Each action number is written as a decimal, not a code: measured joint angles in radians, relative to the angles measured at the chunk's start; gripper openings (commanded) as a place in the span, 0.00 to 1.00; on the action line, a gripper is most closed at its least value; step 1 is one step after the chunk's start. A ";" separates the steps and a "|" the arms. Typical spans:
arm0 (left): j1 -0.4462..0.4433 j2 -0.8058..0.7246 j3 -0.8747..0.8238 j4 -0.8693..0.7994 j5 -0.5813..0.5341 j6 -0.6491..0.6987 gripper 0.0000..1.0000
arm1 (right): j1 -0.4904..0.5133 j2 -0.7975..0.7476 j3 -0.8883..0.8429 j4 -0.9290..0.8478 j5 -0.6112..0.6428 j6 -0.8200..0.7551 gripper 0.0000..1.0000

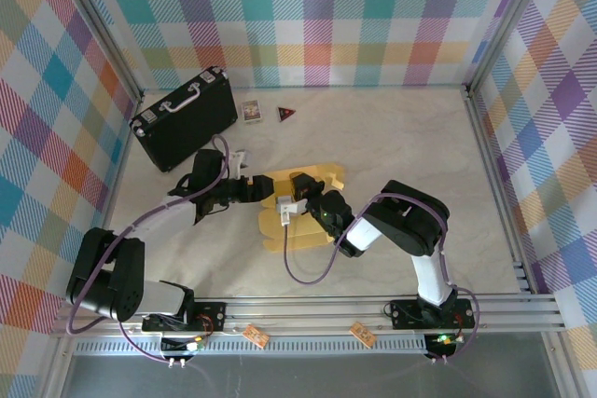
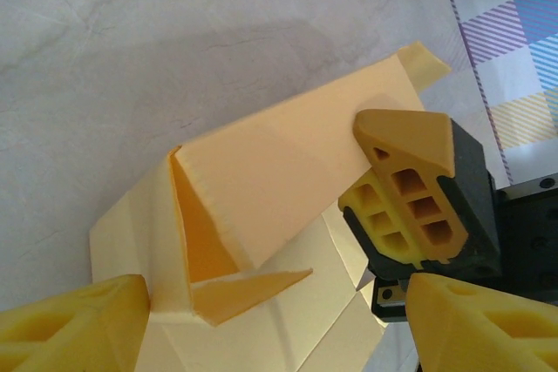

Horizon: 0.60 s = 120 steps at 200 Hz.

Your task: Fold the paper box

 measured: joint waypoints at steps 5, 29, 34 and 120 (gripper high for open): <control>0.000 0.000 0.000 0.002 0.000 -0.002 0.76 | 0.000 0.000 0.000 0.000 0.000 0.001 0.00; -0.002 0.018 -0.013 0.046 0.000 -0.018 0.71 | 0.000 0.000 0.000 0.000 0.000 0.005 0.00; -0.003 0.023 -0.018 0.056 -0.001 -0.020 0.69 | 0.000 0.000 0.000 0.000 0.000 0.006 0.00; -0.029 0.016 -0.046 0.034 -0.065 0.051 0.56 | 0.000 0.000 0.000 0.000 0.000 0.012 0.00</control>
